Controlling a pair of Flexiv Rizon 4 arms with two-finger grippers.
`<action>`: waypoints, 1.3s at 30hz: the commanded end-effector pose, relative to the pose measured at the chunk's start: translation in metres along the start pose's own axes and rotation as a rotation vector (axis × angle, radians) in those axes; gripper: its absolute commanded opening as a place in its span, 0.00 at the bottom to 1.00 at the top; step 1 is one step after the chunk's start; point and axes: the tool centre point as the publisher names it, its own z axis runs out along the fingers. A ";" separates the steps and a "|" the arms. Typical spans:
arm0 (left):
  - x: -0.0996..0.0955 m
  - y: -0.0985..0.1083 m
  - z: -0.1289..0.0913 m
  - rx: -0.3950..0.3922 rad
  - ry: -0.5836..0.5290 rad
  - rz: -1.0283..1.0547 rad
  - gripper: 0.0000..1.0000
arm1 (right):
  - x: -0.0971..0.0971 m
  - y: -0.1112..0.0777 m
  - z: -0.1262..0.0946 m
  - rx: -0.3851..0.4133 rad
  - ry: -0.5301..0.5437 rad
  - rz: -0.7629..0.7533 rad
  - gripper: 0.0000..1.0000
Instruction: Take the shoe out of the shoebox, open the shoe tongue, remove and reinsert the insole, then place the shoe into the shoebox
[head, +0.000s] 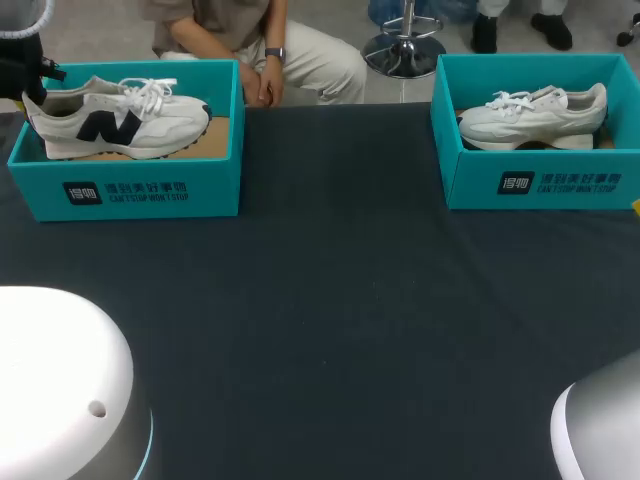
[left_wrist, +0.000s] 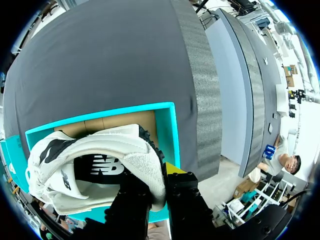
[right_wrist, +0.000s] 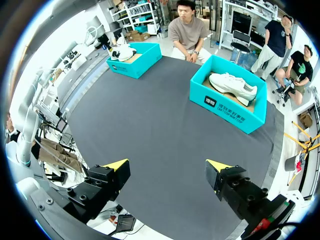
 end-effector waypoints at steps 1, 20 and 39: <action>-0.003 0.008 0.013 0.010 -0.004 -0.001 0.00 | -0.001 0.003 -0.001 0.008 0.003 0.001 1.00; -0.016 -0.005 0.072 0.022 0.032 0.039 0.00 | -0.001 0.003 -0.001 0.008 0.003 0.001 1.00; -0.020 -0.009 0.100 0.044 0.098 0.026 0.00 | -0.001 0.003 -0.001 0.008 0.003 0.001 1.00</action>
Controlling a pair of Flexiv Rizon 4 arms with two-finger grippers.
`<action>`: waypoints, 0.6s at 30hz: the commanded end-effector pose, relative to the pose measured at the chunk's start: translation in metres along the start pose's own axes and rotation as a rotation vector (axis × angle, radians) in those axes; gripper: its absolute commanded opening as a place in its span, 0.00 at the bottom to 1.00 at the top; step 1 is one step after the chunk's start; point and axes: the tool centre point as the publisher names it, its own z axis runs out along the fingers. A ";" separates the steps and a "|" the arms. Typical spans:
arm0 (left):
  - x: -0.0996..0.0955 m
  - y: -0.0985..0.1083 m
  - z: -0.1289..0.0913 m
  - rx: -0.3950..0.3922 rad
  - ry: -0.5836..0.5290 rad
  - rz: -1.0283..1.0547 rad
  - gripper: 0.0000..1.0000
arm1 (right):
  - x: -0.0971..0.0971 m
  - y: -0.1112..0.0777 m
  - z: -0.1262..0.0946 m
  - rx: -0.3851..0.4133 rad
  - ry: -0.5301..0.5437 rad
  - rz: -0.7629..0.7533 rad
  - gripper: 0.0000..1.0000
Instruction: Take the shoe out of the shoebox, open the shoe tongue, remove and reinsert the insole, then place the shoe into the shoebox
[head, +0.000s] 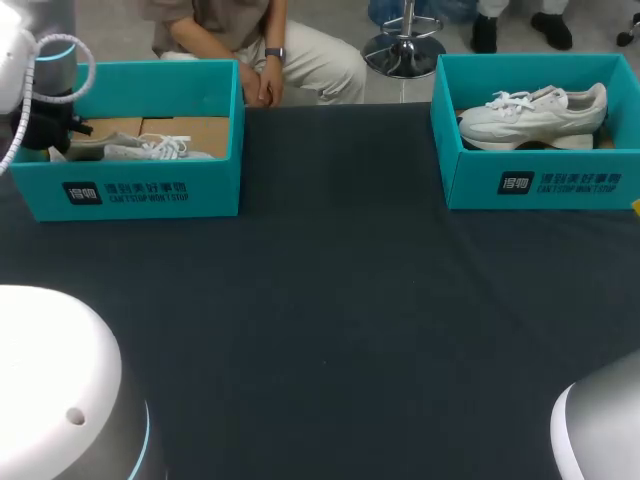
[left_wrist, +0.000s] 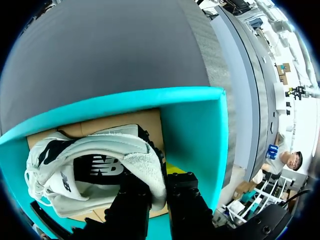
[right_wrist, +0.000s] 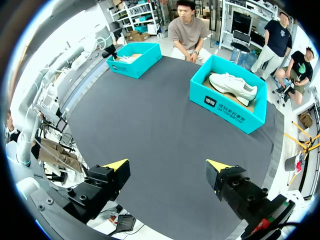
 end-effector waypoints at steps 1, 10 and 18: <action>0.000 0.003 0.000 -0.006 0.022 -0.003 0.00 | -0.001 0.003 -0.001 0.008 0.003 0.001 1.00; 0.006 0.005 -0.011 -0.024 0.018 -0.007 1.00 | -0.001 0.003 -0.001 0.008 0.003 0.001 1.00; 0.005 0.004 -0.043 -0.070 -0.026 -0.023 1.00 | -0.001 0.003 -0.001 0.008 0.003 0.001 1.00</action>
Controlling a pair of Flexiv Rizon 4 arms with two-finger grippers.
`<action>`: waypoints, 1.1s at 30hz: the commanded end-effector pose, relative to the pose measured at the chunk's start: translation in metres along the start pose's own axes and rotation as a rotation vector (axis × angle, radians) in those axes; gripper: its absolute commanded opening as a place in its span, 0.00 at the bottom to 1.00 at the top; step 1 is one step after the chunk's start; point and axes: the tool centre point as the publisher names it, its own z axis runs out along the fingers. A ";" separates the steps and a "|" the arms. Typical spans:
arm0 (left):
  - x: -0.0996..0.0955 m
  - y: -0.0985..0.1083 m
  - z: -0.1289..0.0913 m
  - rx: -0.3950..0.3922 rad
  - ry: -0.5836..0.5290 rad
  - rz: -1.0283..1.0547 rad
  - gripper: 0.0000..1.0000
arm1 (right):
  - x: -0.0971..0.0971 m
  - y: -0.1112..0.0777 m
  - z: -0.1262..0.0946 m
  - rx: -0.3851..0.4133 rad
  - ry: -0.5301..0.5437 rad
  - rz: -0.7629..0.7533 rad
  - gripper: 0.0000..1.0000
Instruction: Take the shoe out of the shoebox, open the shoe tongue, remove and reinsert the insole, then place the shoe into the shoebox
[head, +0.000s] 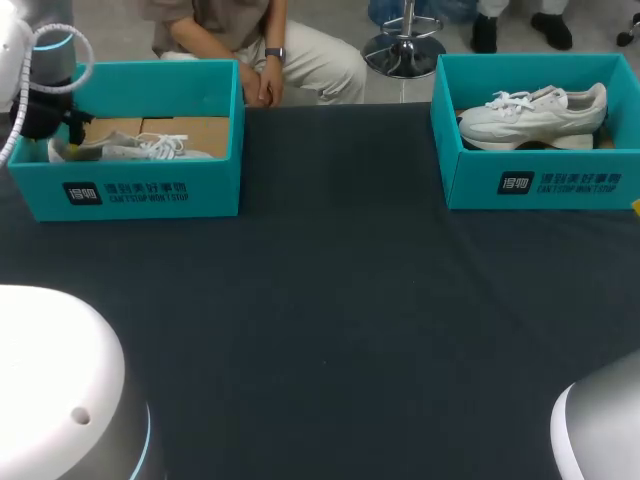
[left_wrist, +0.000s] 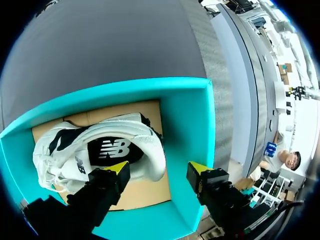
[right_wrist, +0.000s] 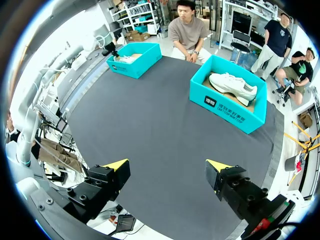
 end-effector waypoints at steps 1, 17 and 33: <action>0.004 -0.009 -0.026 -0.020 -0.016 -0.023 1.00 | -0.001 0.003 -0.001 0.008 0.003 0.001 1.00; 0.002 -0.010 -0.068 -0.050 -0.050 -0.087 1.00 | -0.001 0.003 -0.001 0.008 0.003 0.001 1.00; 0.002 -0.010 -0.068 -0.050 -0.050 -0.087 1.00 | -0.001 0.003 -0.001 0.008 0.003 0.001 1.00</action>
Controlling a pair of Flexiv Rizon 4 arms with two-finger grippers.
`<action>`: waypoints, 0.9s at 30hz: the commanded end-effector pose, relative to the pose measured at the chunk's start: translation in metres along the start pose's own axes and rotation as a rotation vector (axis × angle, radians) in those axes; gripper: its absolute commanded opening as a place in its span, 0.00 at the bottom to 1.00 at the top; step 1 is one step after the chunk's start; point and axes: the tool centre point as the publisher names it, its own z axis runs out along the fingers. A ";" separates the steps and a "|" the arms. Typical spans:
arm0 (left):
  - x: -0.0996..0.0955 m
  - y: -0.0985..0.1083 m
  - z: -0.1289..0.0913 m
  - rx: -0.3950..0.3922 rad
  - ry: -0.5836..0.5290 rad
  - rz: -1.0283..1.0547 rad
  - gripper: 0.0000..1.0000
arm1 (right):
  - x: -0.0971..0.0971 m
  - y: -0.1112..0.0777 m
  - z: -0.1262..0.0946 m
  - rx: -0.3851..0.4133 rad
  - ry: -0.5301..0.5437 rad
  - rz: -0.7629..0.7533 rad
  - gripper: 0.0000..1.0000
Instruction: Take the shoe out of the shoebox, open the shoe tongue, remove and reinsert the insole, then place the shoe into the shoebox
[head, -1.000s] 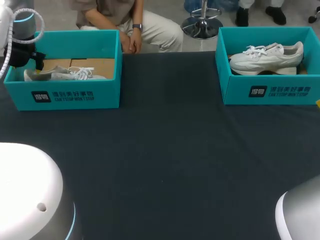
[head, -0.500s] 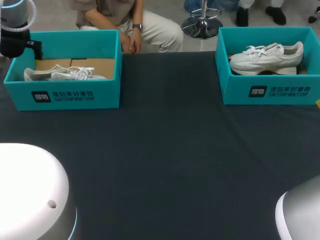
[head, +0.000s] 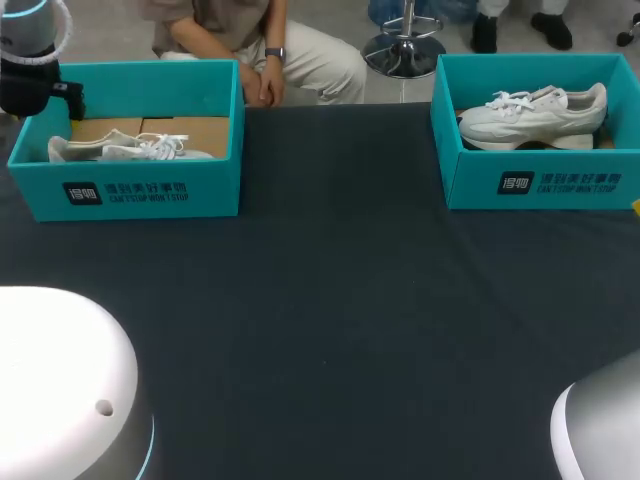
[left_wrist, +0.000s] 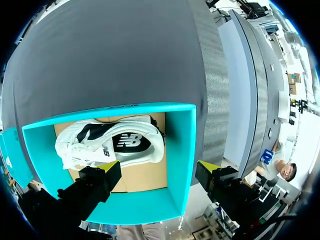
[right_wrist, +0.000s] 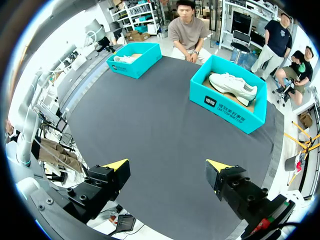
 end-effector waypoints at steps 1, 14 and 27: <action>0.000 0.000 0.000 -0.001 0.000 0.000 1.00 | -0.001 0.003 -0.001 0.008 0.003 0.001 1.00; 0.000 0.000 0.000 -0.001 0.000 0.000 1.00 | -0.055 0.062 0.004 0.129 -0.154 0.028 1.00; 0.000 0.000 0.000 -0.001 0.000 0.000 1.00 | -0.161 0.117 0.071 0.342 -0.336 0.227 1.00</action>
